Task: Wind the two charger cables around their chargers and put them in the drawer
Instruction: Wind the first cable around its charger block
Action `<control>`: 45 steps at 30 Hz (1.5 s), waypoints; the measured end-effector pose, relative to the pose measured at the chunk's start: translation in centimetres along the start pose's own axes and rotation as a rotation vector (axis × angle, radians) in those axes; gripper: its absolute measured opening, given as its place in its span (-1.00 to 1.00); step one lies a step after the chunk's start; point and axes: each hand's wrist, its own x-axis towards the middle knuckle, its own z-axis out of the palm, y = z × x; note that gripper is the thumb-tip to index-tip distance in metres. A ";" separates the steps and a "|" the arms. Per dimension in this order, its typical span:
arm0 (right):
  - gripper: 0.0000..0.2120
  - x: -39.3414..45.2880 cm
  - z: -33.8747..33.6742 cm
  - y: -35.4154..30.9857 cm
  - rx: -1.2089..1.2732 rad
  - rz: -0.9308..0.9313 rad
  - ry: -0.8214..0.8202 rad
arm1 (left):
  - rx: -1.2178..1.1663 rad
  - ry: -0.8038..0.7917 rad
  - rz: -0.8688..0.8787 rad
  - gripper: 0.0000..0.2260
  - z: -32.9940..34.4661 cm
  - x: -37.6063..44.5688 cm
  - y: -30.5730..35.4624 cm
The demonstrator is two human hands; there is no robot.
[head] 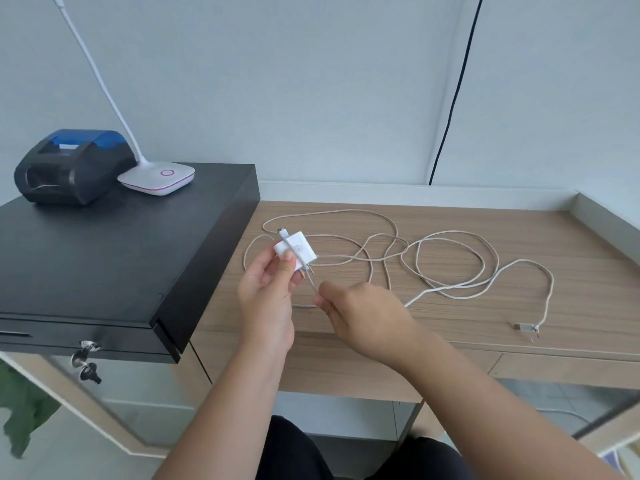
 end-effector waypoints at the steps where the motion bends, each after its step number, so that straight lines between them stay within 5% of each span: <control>1: -0.87 0.1 -0.2 0.0 0.001 0.009 -0.017 | 0.032 -0.005 0.006 -0.78 -0.1 0.0 -0.2; 8: -0.73 1.5 -3.6 0.6 -0.068 -0.043 -0.099 | 0.601 -0.203 0.265 -0.67 -1.5 -0.2 -0.9; 16: -0.66 3.4 -6.3 1.8 0.327 0.027 -0.175 | 0.892 -0.336 0.443 -0.64 -1.9 -1.0 0.2; 27: -0.70 1.7 -5.6 -0.5 0.387 -0.120 -0.402 | 0.325 -0.049 -0.105 -0.77 -1.5 0.1 0.3; 38: -0.70 1.5 -6.7 1.3 0.499 -0.049 -0.337 | 0.113 -0.044 -0.252 -0.81 -1.1 -1.4 1.4; 45: -0.71 0.1 -5.4 1.2 0.409 0.008 -0.474 | 0.084 -0.006 -0.200 -0.80 -1.3 -1.5 1.1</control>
